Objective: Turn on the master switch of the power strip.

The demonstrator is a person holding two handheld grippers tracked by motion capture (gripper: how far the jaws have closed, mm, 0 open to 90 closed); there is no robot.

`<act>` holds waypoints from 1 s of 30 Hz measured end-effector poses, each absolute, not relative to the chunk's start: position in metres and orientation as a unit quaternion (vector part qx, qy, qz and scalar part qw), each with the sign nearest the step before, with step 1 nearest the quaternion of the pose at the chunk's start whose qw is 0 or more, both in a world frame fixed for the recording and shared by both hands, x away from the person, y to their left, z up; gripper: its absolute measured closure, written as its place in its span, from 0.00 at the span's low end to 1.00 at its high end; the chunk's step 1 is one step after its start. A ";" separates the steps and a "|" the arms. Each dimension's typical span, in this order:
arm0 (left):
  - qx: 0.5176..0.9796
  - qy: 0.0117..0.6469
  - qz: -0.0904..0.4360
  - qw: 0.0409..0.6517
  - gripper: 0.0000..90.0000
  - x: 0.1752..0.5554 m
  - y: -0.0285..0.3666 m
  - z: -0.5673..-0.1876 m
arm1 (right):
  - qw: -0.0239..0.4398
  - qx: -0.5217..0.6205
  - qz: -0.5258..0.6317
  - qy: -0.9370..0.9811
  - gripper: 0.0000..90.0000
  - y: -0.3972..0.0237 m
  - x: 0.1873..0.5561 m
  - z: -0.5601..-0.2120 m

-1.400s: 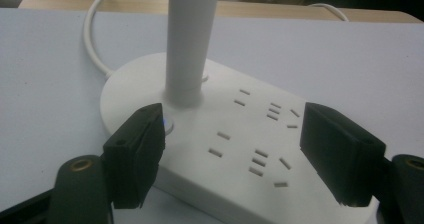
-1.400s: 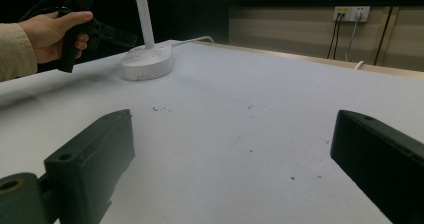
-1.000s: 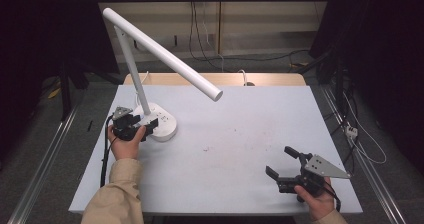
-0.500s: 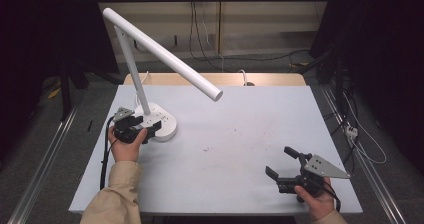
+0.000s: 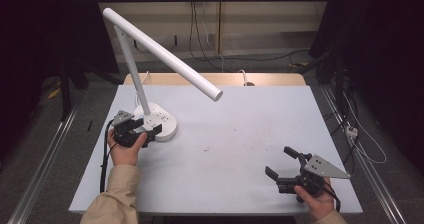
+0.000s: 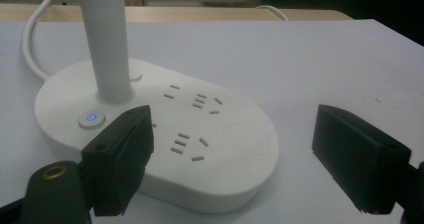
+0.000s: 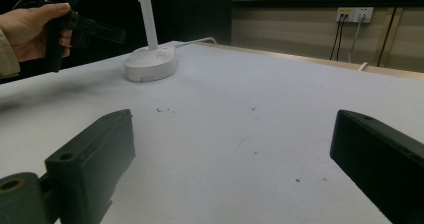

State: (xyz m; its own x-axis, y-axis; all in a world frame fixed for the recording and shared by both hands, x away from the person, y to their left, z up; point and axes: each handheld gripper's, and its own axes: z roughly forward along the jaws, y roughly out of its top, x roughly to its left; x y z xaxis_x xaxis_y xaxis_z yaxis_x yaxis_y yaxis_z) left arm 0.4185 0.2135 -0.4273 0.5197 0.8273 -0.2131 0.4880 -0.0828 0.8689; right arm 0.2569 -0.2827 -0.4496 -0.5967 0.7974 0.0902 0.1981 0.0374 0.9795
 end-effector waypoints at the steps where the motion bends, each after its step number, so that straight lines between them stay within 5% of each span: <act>1: 0.715 0.459 0.170 0.499 0.18 0.418 0.213 -0.427 | 0.255 0.369 0.587 0.673 0.04 -0.283 0.257 -0.450; 30: 0.729 0.429 0.151 0.511 0.11 0.397 0.203 -0.422 | 0.253 0.369 0.588 0.674 0.04 -0.283 0.256 -0.449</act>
